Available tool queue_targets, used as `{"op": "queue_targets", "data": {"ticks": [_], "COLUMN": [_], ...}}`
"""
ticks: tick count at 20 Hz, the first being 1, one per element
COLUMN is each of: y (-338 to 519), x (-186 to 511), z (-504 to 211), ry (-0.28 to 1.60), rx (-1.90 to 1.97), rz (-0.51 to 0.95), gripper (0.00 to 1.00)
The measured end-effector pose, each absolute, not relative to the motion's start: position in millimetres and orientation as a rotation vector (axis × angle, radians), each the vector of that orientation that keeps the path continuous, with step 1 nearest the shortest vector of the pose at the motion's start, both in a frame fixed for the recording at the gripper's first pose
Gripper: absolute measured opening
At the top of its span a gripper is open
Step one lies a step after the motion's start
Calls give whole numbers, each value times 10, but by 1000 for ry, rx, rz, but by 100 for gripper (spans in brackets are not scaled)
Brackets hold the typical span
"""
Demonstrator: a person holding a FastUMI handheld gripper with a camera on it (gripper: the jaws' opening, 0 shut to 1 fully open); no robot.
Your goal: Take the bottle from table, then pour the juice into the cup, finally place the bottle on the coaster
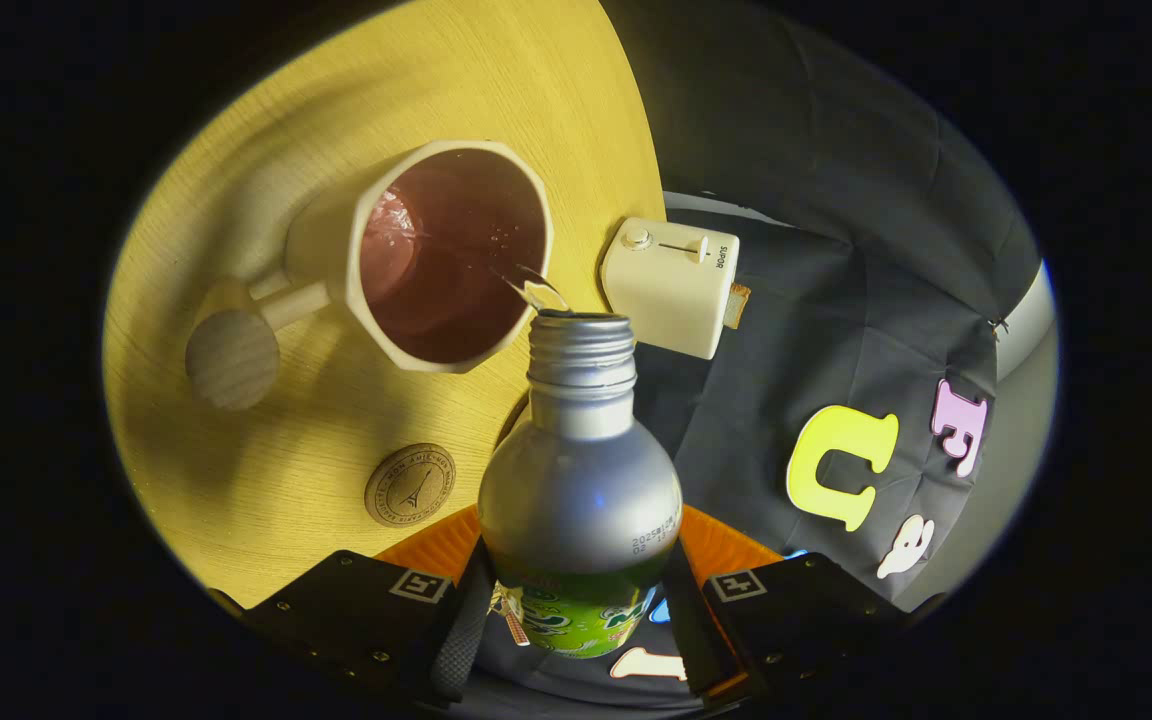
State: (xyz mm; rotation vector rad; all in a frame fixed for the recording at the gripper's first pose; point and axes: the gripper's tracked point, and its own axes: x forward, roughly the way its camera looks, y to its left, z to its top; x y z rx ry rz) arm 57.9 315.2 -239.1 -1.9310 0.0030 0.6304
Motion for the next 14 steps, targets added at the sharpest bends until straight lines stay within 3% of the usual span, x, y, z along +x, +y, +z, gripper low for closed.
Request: {"op": "queue_targets", "data": {"ticks": [14], "y": [3127], "x": [629], "z": [-2389], "ry": [-12], "rx": [-1977], "rz": [628], "gripper": [79]}}
